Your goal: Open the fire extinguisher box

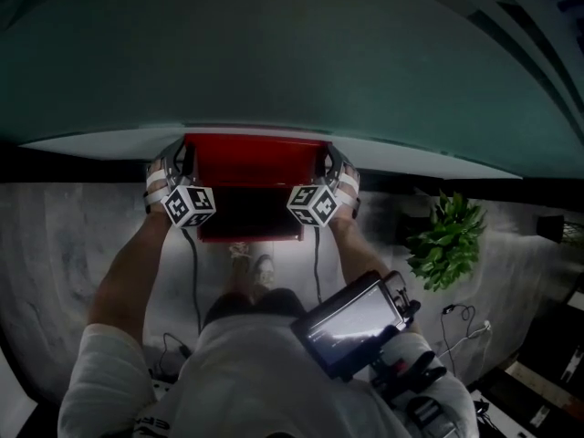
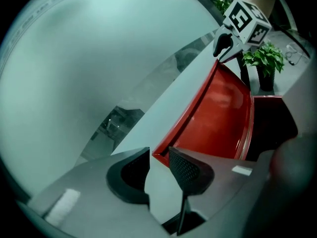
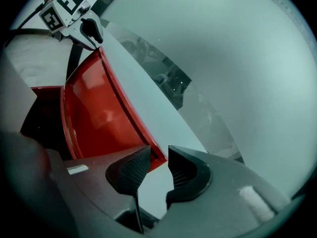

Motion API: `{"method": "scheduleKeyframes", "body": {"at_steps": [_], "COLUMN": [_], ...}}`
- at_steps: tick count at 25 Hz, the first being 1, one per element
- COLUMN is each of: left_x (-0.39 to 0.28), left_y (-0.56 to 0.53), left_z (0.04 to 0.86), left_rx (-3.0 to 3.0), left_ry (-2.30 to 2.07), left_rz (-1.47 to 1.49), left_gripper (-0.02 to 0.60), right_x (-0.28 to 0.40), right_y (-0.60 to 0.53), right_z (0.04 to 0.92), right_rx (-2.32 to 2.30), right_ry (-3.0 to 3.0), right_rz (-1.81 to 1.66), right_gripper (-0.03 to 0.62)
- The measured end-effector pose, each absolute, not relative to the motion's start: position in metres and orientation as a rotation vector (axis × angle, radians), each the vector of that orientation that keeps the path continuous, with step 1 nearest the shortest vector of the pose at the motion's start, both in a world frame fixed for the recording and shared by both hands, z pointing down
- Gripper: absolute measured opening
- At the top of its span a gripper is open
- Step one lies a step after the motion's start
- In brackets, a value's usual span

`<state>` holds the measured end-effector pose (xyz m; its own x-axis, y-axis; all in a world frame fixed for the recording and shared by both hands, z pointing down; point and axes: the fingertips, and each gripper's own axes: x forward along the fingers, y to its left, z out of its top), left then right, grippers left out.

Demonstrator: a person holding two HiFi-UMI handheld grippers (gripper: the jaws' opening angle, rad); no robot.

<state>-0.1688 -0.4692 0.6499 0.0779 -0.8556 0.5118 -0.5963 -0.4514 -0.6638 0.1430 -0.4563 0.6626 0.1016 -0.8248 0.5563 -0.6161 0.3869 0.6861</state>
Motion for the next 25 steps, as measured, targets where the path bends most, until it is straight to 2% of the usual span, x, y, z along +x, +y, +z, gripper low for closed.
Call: {"method": "scheduleKeyframes", "body": {"at_steps": [4, 8, 10, 25], "left_x": [-0.169, -0.174, -0.172, -0.165], "left_y": [-0.458, -0.438, -0.423, -0.264], "left_z": [0.636, 0.611, 0.598, 0.511], "left_rx": [-2.13, -2.19, -2.212, -2.396], "left_ry": [1.572, 1.778, 1.851, 2.075], "left_rz": [-1.249, -1.116, -1.046, -0.644], "left_gripper": [0.112, 0.04, 0.006, 0.002], "right_x": [0.146, 0.144, 0.14, 0.087], "right_y": [-0.447, -0.431, -0.419, -0.289], "right_z": [0.641, 0.608, 0.591, 0.502], "right_rx": [1.408, 1.535, 1.569, 1.582], "right_ry": [-1.657, -1.769, -1.839, -2.273], "right_rz": [-0.183, -0.054, -0.003, 0.259], "right_gripper": [0.082, 0.021, 0.014, 0.012]}}
